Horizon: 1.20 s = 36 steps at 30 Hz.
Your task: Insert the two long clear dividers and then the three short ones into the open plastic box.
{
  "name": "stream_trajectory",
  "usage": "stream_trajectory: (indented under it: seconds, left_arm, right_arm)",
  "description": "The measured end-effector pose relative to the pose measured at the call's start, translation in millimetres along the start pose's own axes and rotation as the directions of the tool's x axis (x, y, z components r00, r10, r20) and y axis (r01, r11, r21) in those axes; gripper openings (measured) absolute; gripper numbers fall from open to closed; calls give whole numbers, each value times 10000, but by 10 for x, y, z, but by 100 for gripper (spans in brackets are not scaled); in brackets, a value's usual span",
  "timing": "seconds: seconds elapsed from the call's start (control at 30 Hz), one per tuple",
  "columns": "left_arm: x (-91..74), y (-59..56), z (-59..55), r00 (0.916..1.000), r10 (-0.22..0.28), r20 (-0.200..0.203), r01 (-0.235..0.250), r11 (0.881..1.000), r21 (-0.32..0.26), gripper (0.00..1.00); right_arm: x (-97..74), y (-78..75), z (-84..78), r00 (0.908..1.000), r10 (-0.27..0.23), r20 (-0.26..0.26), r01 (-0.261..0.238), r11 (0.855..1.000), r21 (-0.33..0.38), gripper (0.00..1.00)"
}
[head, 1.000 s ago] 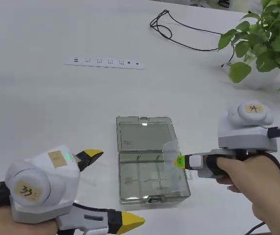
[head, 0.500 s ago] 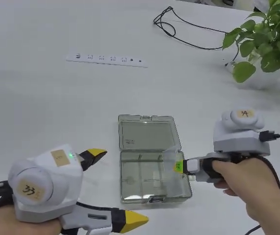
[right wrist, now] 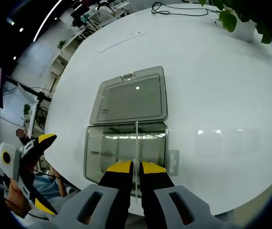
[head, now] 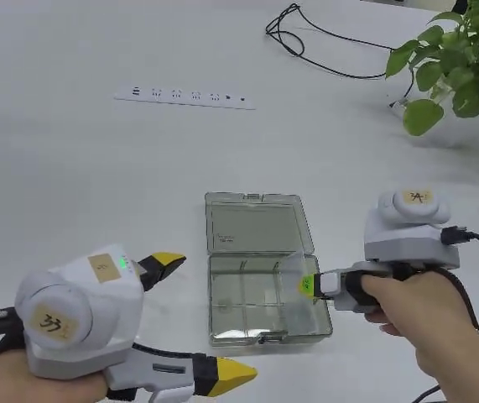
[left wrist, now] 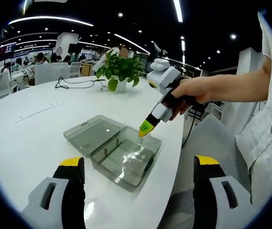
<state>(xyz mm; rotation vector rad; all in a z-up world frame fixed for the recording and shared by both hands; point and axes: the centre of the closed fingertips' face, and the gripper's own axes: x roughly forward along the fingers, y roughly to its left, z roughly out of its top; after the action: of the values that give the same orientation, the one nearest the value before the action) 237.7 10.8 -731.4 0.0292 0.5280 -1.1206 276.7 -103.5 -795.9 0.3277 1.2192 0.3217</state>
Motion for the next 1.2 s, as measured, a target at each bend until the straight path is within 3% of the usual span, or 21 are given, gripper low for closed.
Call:
stream_trajectory:
  seconds: [0.77, 1.2]
  left_arm:
    - [15, -3, -17, 10000, -31, 15, 32, 9999, -167, 96]
    - [12, -3, -23, 10000, -14, 20, 14, 9997, -226, 95]
  right_arm:
    - [8, 17, 57, 9996, 147, -231, -146, 9999, 42, 6]
    - [12, 28, 53, 9998, 65, -188, -70, 9996, -273, 6]
